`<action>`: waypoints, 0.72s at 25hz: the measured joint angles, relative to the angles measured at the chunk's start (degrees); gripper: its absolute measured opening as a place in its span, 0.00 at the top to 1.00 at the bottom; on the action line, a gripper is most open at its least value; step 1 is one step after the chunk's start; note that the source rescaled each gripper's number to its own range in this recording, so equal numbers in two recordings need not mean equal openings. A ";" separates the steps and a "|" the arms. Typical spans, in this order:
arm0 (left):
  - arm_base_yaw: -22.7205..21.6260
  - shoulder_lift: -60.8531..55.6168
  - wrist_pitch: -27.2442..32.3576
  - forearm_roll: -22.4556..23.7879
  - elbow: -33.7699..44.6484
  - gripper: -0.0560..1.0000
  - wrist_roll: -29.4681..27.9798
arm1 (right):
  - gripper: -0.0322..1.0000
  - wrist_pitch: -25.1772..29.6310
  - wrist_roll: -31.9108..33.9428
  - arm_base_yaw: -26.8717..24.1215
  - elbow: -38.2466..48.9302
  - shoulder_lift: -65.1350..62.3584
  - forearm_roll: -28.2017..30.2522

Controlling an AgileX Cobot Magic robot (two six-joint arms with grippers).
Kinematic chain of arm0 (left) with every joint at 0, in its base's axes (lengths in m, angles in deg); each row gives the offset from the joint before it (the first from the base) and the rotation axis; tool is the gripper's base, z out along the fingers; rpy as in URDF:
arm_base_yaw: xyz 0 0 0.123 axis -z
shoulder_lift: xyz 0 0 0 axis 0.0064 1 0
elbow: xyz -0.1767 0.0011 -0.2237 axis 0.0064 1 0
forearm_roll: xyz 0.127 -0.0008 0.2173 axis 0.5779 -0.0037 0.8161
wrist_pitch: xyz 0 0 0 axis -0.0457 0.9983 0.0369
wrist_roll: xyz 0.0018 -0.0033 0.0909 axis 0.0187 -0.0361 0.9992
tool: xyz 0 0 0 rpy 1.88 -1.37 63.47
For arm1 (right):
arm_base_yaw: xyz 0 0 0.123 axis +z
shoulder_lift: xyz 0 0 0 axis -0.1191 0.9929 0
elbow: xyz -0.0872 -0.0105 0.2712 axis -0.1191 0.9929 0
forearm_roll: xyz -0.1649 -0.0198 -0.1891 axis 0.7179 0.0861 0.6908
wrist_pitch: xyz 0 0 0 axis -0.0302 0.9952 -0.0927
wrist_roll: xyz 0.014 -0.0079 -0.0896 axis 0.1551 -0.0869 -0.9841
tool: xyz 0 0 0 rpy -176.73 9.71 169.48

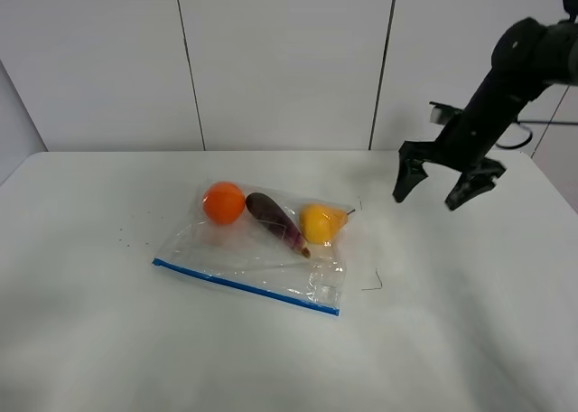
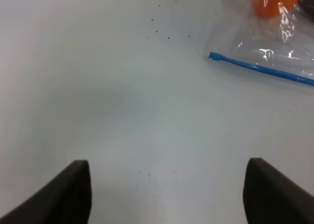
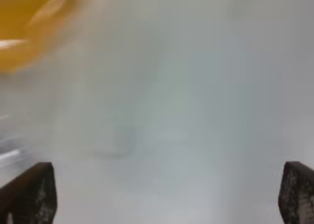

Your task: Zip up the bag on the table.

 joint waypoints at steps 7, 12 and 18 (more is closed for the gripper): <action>0.00 0.00 0.00 0.00 0.00 0.07 0.00 | 0.00 0.21 3.70 -2.45 -0.03 -3.84 9.82; 0.00 0.00 0.00 0.00 0.00 0.07 0.00 | 0.00 0.21 3.29 -3.25 6.42 -7.85 10.32; 0.00 0.00 0.00 0.00 0.00 0.07 0.00 | 0.00 0.21 3.10 -3.33 21.08 -20.09 10.40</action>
